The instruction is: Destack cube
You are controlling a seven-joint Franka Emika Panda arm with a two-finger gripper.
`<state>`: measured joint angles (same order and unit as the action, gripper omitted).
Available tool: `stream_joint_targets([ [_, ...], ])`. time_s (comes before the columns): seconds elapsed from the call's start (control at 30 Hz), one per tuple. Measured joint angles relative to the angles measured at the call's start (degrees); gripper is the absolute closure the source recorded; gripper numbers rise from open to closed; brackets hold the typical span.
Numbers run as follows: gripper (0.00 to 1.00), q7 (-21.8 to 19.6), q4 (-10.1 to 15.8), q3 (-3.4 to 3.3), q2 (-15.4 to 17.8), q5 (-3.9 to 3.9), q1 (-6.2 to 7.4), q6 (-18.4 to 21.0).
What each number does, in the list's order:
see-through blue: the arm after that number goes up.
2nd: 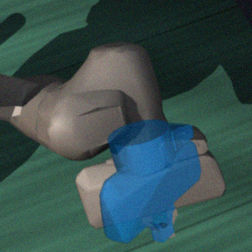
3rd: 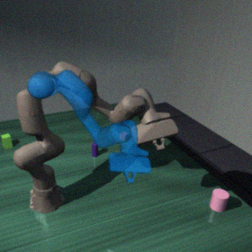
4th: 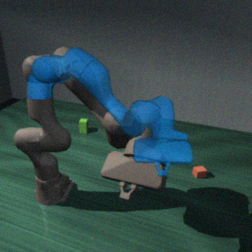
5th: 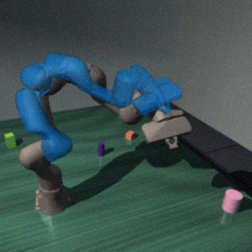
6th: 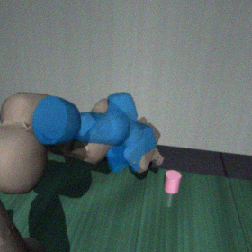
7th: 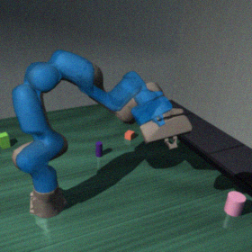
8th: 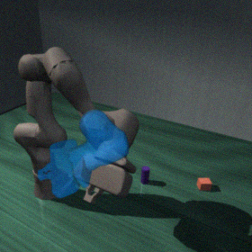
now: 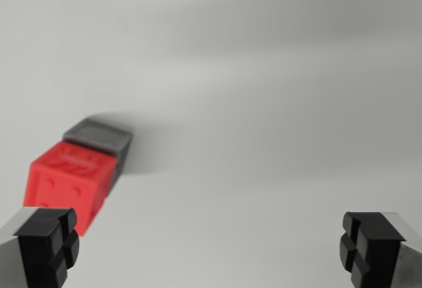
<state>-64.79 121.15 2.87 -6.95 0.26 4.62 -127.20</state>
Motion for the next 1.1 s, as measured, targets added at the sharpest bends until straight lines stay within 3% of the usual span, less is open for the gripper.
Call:
stream_joint_targets([
  [0.4,0.00,-9.05,3.06,0.96,-0.02,-0.05,3.19,-3.42],
  [1.1,0.00,-27.50,6.48,2.54,-2.48,-1.02,9.99,-9.55],
])
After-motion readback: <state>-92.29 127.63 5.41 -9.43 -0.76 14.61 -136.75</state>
